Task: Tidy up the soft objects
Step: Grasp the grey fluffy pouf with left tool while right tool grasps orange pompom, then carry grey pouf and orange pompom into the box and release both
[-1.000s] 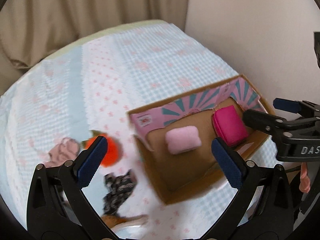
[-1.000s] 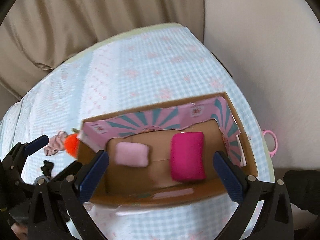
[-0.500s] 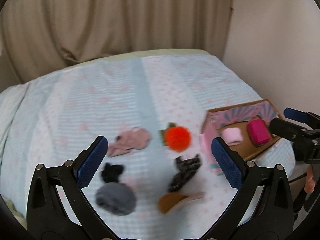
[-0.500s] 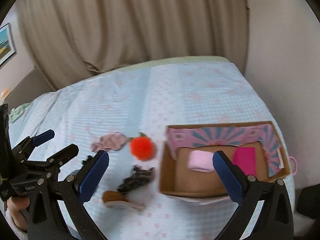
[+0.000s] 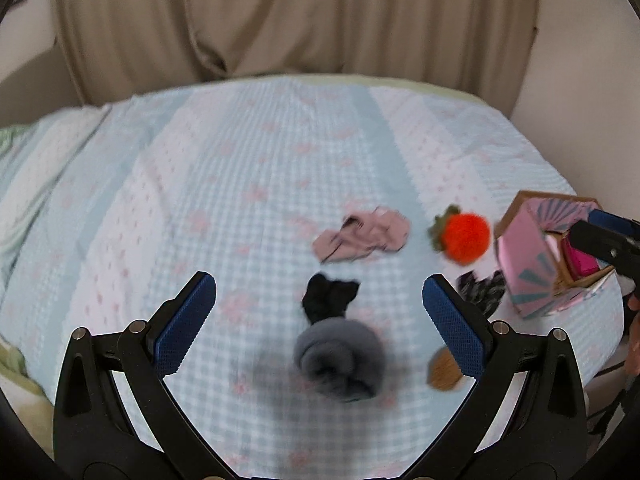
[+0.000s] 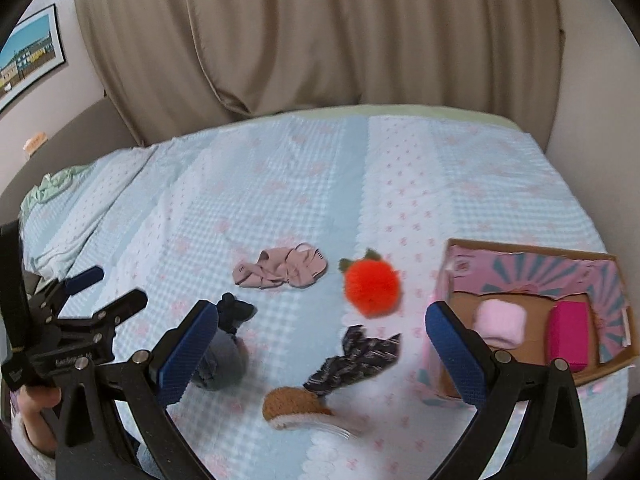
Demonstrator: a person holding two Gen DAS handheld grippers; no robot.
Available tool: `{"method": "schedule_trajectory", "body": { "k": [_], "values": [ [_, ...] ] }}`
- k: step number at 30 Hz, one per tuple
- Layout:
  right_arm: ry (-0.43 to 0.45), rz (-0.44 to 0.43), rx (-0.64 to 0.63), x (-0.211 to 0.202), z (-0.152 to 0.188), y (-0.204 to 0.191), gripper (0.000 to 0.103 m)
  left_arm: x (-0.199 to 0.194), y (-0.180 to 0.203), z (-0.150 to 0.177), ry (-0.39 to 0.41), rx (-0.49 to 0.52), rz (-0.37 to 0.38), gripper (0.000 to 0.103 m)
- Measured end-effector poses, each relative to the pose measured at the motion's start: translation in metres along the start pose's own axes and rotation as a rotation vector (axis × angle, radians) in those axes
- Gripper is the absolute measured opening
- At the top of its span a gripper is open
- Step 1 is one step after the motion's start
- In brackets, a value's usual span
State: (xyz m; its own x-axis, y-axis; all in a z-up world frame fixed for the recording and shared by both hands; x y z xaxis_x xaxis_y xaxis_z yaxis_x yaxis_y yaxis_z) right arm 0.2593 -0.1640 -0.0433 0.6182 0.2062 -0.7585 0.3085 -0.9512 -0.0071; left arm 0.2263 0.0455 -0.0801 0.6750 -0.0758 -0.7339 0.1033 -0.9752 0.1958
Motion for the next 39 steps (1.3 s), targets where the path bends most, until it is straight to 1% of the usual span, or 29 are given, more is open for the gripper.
{"method": "schedule_trajectory", "body": {
  "k": [4,8,11,18,21,24,25,26,27,28,29,30,31,33,35,37,39],
  "values": [
    [-0.036,0.006,-0.005,0.038,0.0,-0.005,0.103,0.025,-0.023,0.016,-0.045,-0.047,0.002,0.103],
    [-0.077,0.01,0.01,0.078,0.001,-0.001,0.103,0.048,-0.039,0.04,-0.083,-0.087,0.013,0.103],
    [-0.119,0.032,-0.007,0.114,0.003,0.003,0.103,0.061,-0.04,0.058,-0.098,-0.102,0.018,0.103],
    [-0.197,0.093,-0.085,0.174,0.004,0.006,0.103,0.092,-0.033,0.092,-0.135,-0.122,0.033,0.103],
    [-0.234,0.117,-0.109,0.195,0.006,0.009,0.098,0.1,-0.03,0.097,-0.143,-0.139,0.054,0.103],
    [-0.258,0.139,-0.113,0.21,0.007,0.015,0.097,0.105,-0.026,0.098,-0.139,-0.137,0.059,0.101],
    [-0.265,0.147,-0.113,0.214,0.008,0.017,0.096,0.107,-0.024,0.098,-0.138,-0.134,0.059,0.1],
    [-0.273,0.152,-0.113,0.218,0.009,0.02,0.094,0.109,-0.023,0.097,-0.139,-0.134,0.062,0.097],
    [-0.28,0.155,-0.112,0.22,0.009,0.022,0.088,0.111,-0.021,0.097,-0.142,-0.133,0.067,0.092],
    [-0.292,0.156,-0.109,0.224,0.01,0.025,0.083,0.113,-0.02,0.097,-0.146,-0.134,0.073,0.09],
    [-0.304,0.155,-0.106,0.228,0.012,0.027,0.08,0.116,-0.018,0.098,-0.155,-0.136,0.083,0.084],
    [-0.319,0.153,-0.1,0.232,0.014,0.031,0.073,0.117,-0.018,0.099,-0.159,-0.136,0.089,0.078],
    [-0.33,0.153,-0.094,0.234,0.016,0.033,0.066,0.119,-0.016,0.099,-0.166,-0.134,0.096,0.075],
    [-0.34,0.141,-0.067,0.237,0.021,0.039,0.056,0.12,-0.012,0.101,-0.168,-0.13,0.103,0.069],
    [-0.327,0.114,-0.029,0.235,0.024,0.045,0.051,0.118,-0.011,0.101,-0.158,-0.122,0.097,0.064],
    [-0.321,0.111,-0.015,0.232,0.026,0.047,0.041,0.117,-0.012,0.1,-0.156,-0.125,0.099,0.06],
    [-0.318,0.104,-0.009,0.229,0.026,0.049,0.038,0.116,-0.014,0.099,-0.159,-0.137,0.106,0.057]
  ]
}}
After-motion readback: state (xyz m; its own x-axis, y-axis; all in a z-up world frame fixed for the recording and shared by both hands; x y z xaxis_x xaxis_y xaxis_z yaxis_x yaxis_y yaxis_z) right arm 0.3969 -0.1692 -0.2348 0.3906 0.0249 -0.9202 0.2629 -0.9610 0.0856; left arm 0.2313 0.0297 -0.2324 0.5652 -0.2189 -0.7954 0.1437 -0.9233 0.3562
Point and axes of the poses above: each gripper's, at about its wrist camera, not at the fingertips, and x roughly the way its jaws point, y to its right, z to its underside, the point moved 2 cm from there along x, roughly the way its jaws point, and after that the axes turned 13 degrees about -x, right-handed, at the moved point
